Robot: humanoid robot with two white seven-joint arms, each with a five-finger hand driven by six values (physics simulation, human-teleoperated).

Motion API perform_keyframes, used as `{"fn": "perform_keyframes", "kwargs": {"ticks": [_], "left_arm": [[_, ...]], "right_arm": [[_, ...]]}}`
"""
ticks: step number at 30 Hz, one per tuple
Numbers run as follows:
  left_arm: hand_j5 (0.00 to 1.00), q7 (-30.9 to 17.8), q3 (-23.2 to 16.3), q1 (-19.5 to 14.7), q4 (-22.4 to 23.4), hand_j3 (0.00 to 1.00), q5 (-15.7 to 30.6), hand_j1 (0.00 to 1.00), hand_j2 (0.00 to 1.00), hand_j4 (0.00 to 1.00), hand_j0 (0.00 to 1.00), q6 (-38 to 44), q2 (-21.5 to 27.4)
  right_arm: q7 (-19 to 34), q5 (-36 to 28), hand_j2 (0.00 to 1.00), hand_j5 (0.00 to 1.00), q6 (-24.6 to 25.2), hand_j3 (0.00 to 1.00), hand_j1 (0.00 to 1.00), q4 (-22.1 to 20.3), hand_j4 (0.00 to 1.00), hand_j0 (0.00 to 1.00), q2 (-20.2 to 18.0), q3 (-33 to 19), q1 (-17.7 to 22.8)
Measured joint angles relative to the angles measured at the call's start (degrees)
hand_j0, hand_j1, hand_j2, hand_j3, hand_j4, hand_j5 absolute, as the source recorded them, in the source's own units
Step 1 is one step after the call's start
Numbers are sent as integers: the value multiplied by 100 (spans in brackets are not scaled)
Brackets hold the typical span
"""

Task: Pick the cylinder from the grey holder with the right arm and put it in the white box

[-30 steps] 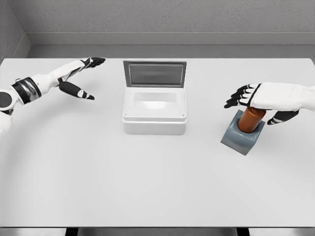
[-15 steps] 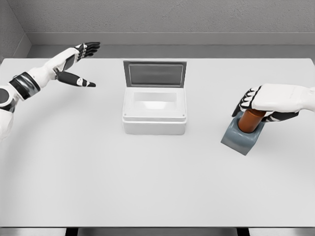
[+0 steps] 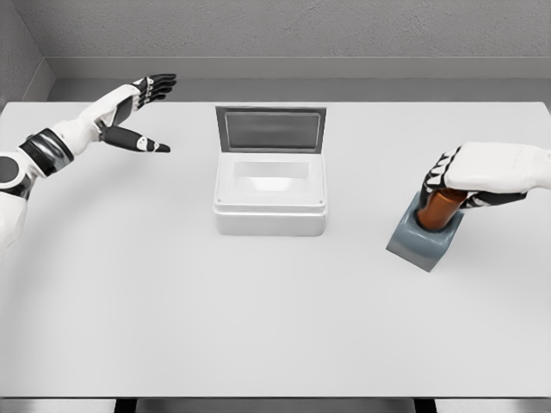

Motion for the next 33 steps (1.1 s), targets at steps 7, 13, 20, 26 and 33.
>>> {"fn": "perform_keyframes", "kwargs": {"ticks": [7,13,20,26,33], "left_arm": [[100,0,3,9,-15,100,-21,100,100,100,100,-16,-72],[100,0,10,35,-29,100,-51,100,100,100,100,-18,-79],[100,0,13,53,-74,100,-68,100,100,100,100,-1,-78],[100,0,13,62,-157,100,-72,100,100,100,100,21,-78],[100,0,14,105,-254,100,-74,100,100,100,100,26,-79]], "right_arm": [[0,4,46,46,-3,46,46,-64,46,46,-50,-20,-290],[-6,2,44,44,-3,44,44,-107,44,44,-15,-22,-518],[-13,-4,42,42,-4,42,42,-130,42,42,65,-23,-519],[-15,-6,42,42,-3,42,42,-132,42,42,219,-28,-536],[-15,-11,42,42,-3,42,42,-125,42,42,455,-28,-571]]}}
